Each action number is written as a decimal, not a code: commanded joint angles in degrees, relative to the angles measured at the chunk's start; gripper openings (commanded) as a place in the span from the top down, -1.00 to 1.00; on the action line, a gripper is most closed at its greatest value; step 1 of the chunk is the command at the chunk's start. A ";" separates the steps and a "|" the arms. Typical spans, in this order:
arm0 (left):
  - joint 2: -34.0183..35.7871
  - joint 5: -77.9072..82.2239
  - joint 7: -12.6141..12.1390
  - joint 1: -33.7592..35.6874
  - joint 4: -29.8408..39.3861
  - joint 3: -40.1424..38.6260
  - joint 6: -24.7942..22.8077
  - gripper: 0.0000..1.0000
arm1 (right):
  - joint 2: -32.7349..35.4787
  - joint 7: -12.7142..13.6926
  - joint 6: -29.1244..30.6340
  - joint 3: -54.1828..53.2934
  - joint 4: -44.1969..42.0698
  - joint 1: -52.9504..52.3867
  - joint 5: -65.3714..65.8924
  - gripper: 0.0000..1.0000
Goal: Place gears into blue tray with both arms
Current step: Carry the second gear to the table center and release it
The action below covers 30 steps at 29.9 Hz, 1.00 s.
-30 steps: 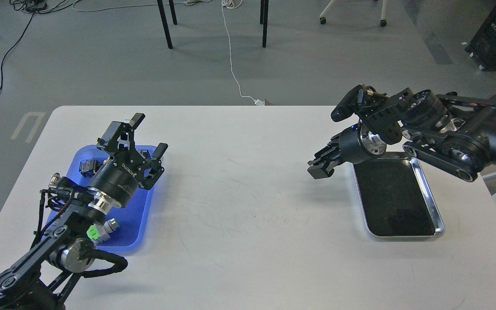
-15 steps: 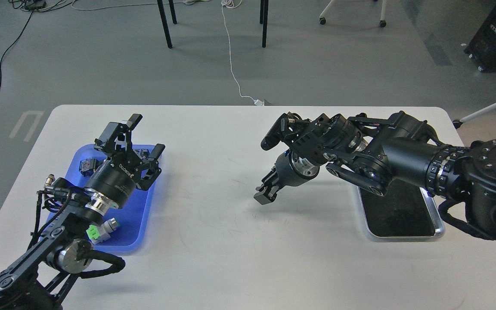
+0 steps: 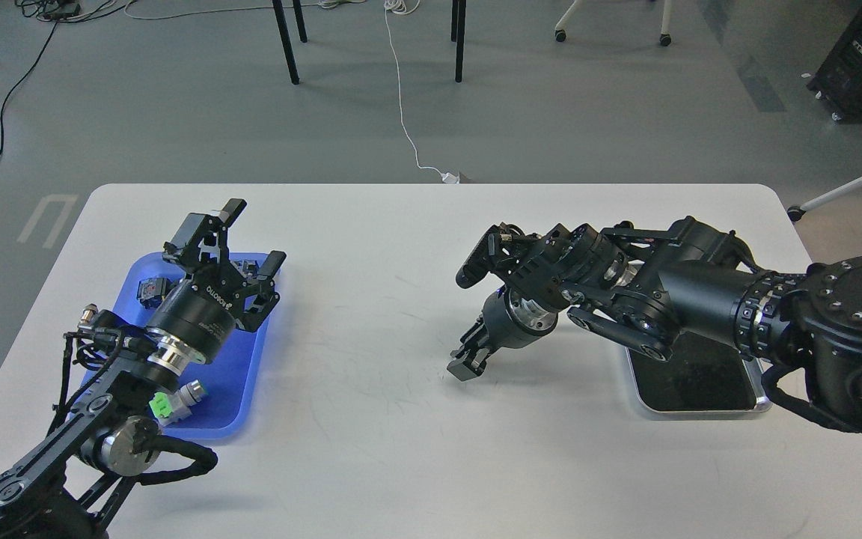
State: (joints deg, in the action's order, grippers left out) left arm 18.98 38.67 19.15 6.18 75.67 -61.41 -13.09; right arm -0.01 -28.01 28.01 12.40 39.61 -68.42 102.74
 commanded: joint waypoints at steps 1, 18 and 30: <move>0.00 0.00 0.01 -0.03 0.00 -0.03 0.00 -0.96 | 0.01 0.01 -0.01 -0.01 -0.06 0.04 0.00 0.57; 0.26 0.00 -0.08 -0.03 0.09 0.15 0.00 -0.96 | 0.01 0.01 -2.17 -0.01 -0.06 -0.04 -3.68 0.04; 0.44 0.00 -0.08 -0.29 0.53 0.24 -0.09 -0.96 | 4.13 0.01 -2.08 -0.89 0.47 -1.62 -16.86 -0.85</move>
State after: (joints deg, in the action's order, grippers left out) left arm 19.41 38.66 19.07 5.94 75.76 -61.21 -13.18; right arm 1.56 -28.00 25.90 11.84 39.74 -69.47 90.36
